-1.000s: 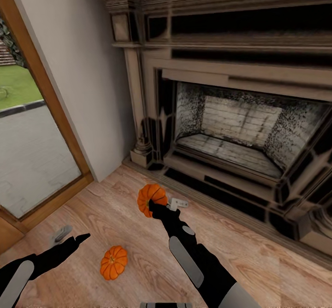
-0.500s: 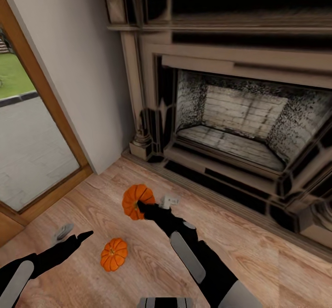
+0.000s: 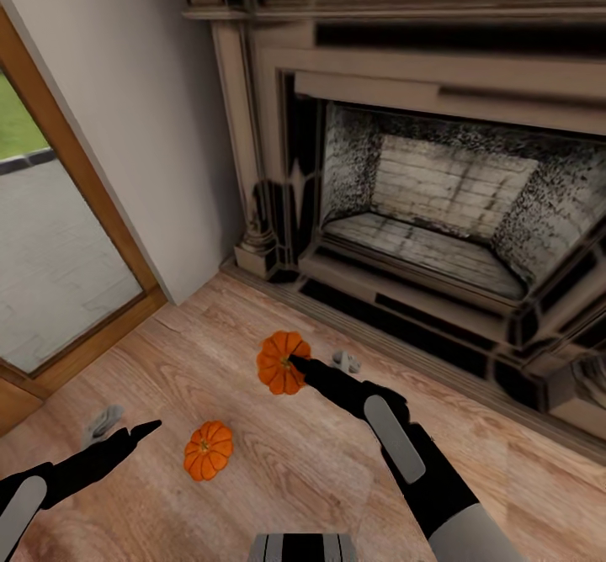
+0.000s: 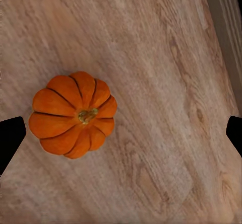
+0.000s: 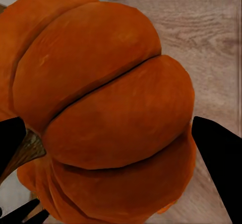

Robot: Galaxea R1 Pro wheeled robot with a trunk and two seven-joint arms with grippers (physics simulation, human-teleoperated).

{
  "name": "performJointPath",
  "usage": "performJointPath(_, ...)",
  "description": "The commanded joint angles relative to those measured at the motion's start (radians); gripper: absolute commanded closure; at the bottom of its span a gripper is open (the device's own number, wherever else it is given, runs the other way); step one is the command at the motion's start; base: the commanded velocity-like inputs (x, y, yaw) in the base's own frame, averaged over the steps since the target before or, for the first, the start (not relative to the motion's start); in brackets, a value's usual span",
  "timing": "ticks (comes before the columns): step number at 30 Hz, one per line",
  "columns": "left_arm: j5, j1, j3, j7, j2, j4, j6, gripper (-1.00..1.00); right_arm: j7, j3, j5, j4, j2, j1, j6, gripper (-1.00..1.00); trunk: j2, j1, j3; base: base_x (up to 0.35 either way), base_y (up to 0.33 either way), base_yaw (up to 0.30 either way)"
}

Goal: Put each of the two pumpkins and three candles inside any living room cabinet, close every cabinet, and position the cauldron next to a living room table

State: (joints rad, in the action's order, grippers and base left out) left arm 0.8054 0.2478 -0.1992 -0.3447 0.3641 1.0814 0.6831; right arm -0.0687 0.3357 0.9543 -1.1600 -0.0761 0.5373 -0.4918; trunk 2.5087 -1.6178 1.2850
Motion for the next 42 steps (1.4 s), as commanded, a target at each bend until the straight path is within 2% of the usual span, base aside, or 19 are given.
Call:
performJointPath(1,0.003,0.001,-0.002,-0.002,0.0,0.0,0.007,-1.0,0.014,-0.009,0.022,-0.002,0.006,0.0,-0.002,1.0,0.001,0.0,0.005,0.0,0.0,0.0)
performJointPath(5,0.004,0.001,-0.002,-0.003,-0.001,-0.001,0.007,-1.0,0.059,-0.028,0.022,-0.002,0.018,-0.002,-0.001,1.0,0.002,-0.002,0.02,0.0,0.0,0.0)
performJointPath(11,0.005,0.001,-0.002,-0.005,0.0,-0.001,0.007,-1.0,0.071,-0.027,0.021,-0.003,0.02,-0.003,0.0,1.0,0.003,-0.005,0.043,0.0,0.0,0.0)
performJointPath(14,0.004,0.001,-0.002,-0.034,0.002,-0.001,0.007,-1.0,0.073,-0.024,0.021,-0.008,0.019,-0.002,0.0,1.0,0.004,-0.006,0.055,0.0,0.0,0.0)
performJointPath(16,0.003,0.002,-0.002,-0.095,0.017,-0.001,0.008,-1.0,0.092,-0.025,0.022,-0.05,0.02,-0.002,-0.002,1.0,0.004,-0.007,0.063,0.0,0.0,0.0)
performJointPath(19,0.004,0.003,-0.002,-0.144,0.039,-0.002,0.009,-1.0,0.125,-0.024,0.023,-0.11,0.025,-0.004,-0.011,1.0,0.005,-0.008,0.074,0.0,0.0,0.0)
performJointPath(24,0.006,0.015,-0.007,-0.171,0.056,-0.003,0.009,-1.0,0.139,-0.027,0.021,-0.176,0.027,-0.03,-0.052,1.0,0.006,-0.011,0.094,0.0,0.0,0.0)
performJointPath(29,0.007,0.017,-0.012,-0.187,0.064,-0.018,0.006,-1.0,0.141,-0.03,0.021,-0.189,0.033,-0.036,-0.079,1.0,0.007,-0.013,0.113,0.0,0.0,0.0)
performJointPath(35,0.007,0.018,-0.086,-0.237,0.073,-0.026,0.007,-1.0,0.141,-0.029,0.02,-0.194,0.036,-0.037,-0.086,1.0,0.009,-0.015,0.136,0.0,0.0,0.0)
performJointPath(42,0.006,0.018,-0.105,-0.26,0.073,-0.037,0.007,-1.0,0.141,-0.031,0.02,-0.193,0.037,-0.037,-0.086,1.0,0.01,-0.019,0.163,0.0,0.0,0.0)
